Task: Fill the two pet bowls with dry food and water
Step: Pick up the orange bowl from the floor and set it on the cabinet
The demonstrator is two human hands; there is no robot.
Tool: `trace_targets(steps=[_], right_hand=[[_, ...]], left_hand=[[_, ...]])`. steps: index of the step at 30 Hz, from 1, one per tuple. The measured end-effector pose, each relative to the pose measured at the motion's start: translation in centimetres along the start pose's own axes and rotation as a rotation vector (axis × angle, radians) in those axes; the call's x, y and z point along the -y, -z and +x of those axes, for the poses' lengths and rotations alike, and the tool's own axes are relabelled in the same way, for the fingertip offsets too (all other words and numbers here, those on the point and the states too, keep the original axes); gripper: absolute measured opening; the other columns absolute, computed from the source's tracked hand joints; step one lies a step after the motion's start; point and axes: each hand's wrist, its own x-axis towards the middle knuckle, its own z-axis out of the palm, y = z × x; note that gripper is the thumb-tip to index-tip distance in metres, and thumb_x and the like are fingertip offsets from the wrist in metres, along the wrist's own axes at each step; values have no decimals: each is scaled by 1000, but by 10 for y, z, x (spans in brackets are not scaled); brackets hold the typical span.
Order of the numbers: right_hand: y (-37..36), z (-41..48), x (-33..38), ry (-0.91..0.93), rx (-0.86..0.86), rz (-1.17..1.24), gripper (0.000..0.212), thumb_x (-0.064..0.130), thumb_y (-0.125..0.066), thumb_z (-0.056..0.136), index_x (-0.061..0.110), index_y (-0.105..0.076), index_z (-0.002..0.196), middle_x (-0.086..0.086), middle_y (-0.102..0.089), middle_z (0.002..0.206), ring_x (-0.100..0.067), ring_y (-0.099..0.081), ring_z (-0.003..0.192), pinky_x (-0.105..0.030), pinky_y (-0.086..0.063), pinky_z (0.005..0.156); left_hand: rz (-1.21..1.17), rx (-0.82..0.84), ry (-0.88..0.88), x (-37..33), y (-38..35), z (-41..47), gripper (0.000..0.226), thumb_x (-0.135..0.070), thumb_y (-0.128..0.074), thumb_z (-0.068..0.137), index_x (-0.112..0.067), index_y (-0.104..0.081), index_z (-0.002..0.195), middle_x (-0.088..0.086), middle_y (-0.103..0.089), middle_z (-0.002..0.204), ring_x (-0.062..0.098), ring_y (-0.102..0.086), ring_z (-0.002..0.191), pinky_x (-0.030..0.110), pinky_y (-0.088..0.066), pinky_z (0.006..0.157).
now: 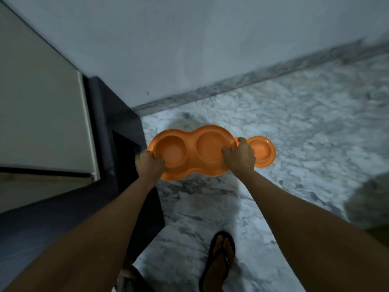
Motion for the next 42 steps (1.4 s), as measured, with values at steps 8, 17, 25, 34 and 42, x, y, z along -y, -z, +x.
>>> trace_targets(steps=[8,17,25,34,42], right_hand=[[147,-130,100,-38,-45,139,70,37,-66,79,14,-44,142,-12,-58,132,-33,-55,120,-48,-45,100],[225,-258,161,35,-137,210,61,41,-68,78,13,-56,131,-13,-62,126,-36,-53,120,-45,-40,100],[219,-396,200,153,-231,269,46,38,-68,80,13,-64,119,-13,-67,115,-37,-56,115,-45,-42,99],[124,-557,260,323,-155,285,51,41,-66,83,13,-59,125,-12,-66,116,-35,-59,109,-46,-46,91],[10,-636,338,441,-23,228,48,44,-67,78,16,-64,117,-11,-68,112,-34,-61,107,-43,-48,91]], left_hand=[[-152,-11,-47,-78,165,-127,31,-19,-58,86,10,-62,95,26,-66,95,41,-63,92,41,-46,72],[-228,-91,-205,-82,294,-229,45,-37,-50,88,6,-64,89,25,-66,91,41,-63,87,40,-45,71],[-385,-156,-183,-17,397,-285,40,-26,-59,93,7,-62,113,28,-62,118,41,-55,115,39,-43,91],[-538,-331,-67,134,541,-310,45,-33,-64,90,2,-62,117,20,-60,123,35,-58,113,41,-46,92],[-626,-478,15,255,647,-281,40,-31,-67,87,3,-68,109,21,-65,116,36,-58,115,42,-48,96]])
